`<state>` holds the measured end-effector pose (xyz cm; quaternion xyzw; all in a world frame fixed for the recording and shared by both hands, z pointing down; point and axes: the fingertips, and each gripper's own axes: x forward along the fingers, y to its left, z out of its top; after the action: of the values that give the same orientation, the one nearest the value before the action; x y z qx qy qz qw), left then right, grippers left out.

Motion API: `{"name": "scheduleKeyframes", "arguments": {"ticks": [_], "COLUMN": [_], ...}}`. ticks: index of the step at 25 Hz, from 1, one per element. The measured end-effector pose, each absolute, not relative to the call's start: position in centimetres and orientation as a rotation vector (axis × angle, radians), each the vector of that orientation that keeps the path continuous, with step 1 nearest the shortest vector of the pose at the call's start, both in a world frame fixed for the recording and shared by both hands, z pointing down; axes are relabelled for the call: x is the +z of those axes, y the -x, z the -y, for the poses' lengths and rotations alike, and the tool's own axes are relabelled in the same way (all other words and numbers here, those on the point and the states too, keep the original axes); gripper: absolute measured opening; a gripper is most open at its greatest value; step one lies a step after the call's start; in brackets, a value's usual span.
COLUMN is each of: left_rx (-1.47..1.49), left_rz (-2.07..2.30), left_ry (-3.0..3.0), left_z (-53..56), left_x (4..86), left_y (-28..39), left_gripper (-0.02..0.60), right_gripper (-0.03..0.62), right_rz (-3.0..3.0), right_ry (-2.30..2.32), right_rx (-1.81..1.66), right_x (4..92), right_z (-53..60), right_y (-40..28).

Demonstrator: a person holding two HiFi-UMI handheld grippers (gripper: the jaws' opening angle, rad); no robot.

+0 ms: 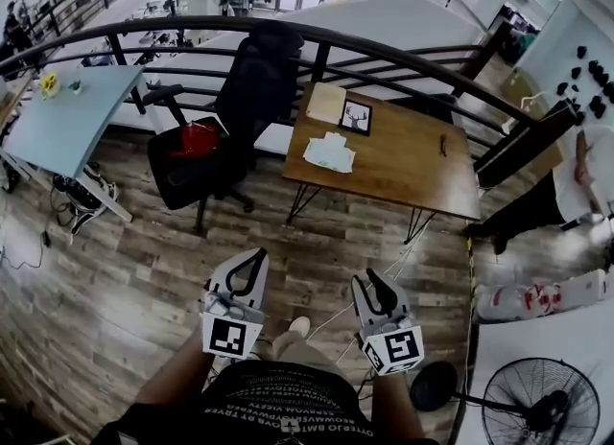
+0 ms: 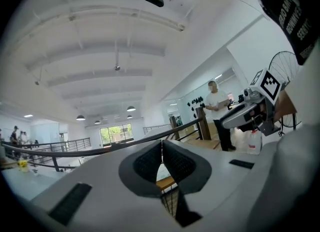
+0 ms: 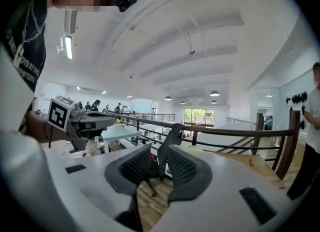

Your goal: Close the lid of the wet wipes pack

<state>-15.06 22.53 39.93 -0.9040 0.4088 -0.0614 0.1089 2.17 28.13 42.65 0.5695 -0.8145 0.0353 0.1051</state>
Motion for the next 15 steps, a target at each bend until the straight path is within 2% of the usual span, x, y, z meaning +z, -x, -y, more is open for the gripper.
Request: {"name": "scheduleKeyframes", "arguments": {"ticks": [15], "left_rx": [-0.165], "left_rz": [-1.194], "left_ry": [2.696], "left_z": [-17.0], "left_x": [38.8], "left_y": [6.5], "left_gripper": [0.029], "right_gripper": [0.109], "right_rz": [2.481], "right_ry": [-1.619], "right_rx": [0.112], "right_x": [42.4], "right_z": [-21.7], "right_y": [-9.8]}}
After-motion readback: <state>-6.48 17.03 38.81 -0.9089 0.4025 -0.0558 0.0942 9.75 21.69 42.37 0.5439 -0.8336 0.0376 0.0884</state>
